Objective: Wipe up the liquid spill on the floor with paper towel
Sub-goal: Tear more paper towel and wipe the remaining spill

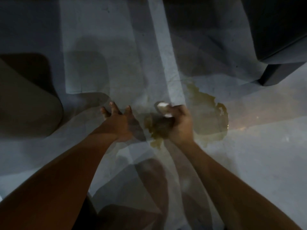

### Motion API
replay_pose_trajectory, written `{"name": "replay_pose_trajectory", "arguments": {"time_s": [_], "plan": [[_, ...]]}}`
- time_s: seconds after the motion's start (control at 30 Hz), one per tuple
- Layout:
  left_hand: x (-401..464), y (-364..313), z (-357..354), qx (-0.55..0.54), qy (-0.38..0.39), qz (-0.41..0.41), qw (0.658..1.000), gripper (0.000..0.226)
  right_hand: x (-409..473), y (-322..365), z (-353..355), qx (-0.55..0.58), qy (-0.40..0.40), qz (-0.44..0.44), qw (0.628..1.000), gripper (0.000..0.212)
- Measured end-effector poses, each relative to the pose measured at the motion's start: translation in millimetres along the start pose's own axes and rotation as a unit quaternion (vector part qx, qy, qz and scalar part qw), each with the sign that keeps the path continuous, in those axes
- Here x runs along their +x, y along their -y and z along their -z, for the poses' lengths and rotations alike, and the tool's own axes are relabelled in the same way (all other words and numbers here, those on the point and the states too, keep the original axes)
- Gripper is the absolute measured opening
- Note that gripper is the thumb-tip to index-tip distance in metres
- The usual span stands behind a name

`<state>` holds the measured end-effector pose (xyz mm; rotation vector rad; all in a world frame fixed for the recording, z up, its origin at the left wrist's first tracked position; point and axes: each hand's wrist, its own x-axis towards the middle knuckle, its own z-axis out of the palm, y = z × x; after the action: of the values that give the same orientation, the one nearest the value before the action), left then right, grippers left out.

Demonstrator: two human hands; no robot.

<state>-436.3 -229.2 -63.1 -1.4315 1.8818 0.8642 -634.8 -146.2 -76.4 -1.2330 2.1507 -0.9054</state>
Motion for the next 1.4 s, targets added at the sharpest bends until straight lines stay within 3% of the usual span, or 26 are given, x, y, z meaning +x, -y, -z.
{"name": "replay_pose_trajectory", "arguments": {"time_s": [0.1,0.2,0.3,0.37,0.47,0.5,0.57,0.63,0.77,0.83,0.9,1.0,1.1,1.17,1.23,1.27,1.33,1.4], "plan": [[-10,-14,5,-0.024,-0.015,0.017,0.999,0.080,39,-36,36,-0.161,-0.011,0.021,0.987,0.027],[-9,-15,2,-0.047,-0.025,0.036,0.998,0.074,55,-81,57,-0.279,-0.020,-0.110,0.954,0.032],[-6,-11,-1,-0.018,-0.017,0.031,0.999,0.079,36,-73,29,-0.185,-0.009,-0.155,0.970,0.017],[-9,-12,0,-0.023,-0.015,0.033,0.999,0.080,13,-53,-8,-0.089,-0.026,-0.109,0.990,0.006],[-10,-12,2,-0.022,-0.014,0.019,0.999,0.077,-16,-21,-49,-0.104,0.058,0.074,0.990,0.031],[-8,-9,2,-0.029,-0.009,0.017,0.999,0.080,-18,-13,-59,-0.102,0.049,0.079,0.990,0.036],[-5,-4,1,-0.030,0.000,0.012,0.999,0.089,-21,-1,-55,0.064,0.041,0.062,0.995,0.025],[-8,-7,3,-0.011,-0.003,0.006,1.000,0.090,-14,7,-34,0.164,-0.029,-0.029,0.986,0.019],[-16,-19,9,-0.002,0.002,0.025,1.000,0.086,12,-41,38,-0.056,-0.070,0.000,0.996,0.022],[-15,-19,9,-0.002,0.002,0.023,1.000,0.089,26,-77,70,-0.053,-0.069,-0.057,0.995,0.036],[-17,-20,10,0.001,0.008,0.025,1.000,0.086,37,-90,101,-0.091,-0.090,-0.146,0.981,0.032],[-14,-18,8,-0.005,-0.007,0.027,1.000,0.082,41,-109,105,-0.139,-0.120,-0.214,0.959,0.037],[2,-9,-3,-0.010,-0.008,0.028,1.000,0.083,23,-92,62,-0.061,-0.095,-0.188,0.976,0.023],[7,-6,-7,-0.009,-0.010,0.024,1.000,0.084,1,-71,20,-0.104,-0.005,-0.108,0.989,0.045],[8,-4,-7,-0.008,-0.010,0.015,1.000,0.085,-13,-37,-10,-0.086,0.089,-0.071,0.990,0.037],[6,-5,-4,-0.014,-0.009,0.019,1.000,0.084,-17,-32,-17,-0.071,0.091,-0.022,0.993,0.028],[6,-4,-3,-0.025,-0.005,0.024,0.999,0.082,-2,-24,-8,-0.056,0.013,0.018,0.998,0.031],[5,-4,0,-0.032,0.000,0.023,0.999,0.085,29,-25,24,-0.180,-0.017,0.047,0.982,0.025]]}}
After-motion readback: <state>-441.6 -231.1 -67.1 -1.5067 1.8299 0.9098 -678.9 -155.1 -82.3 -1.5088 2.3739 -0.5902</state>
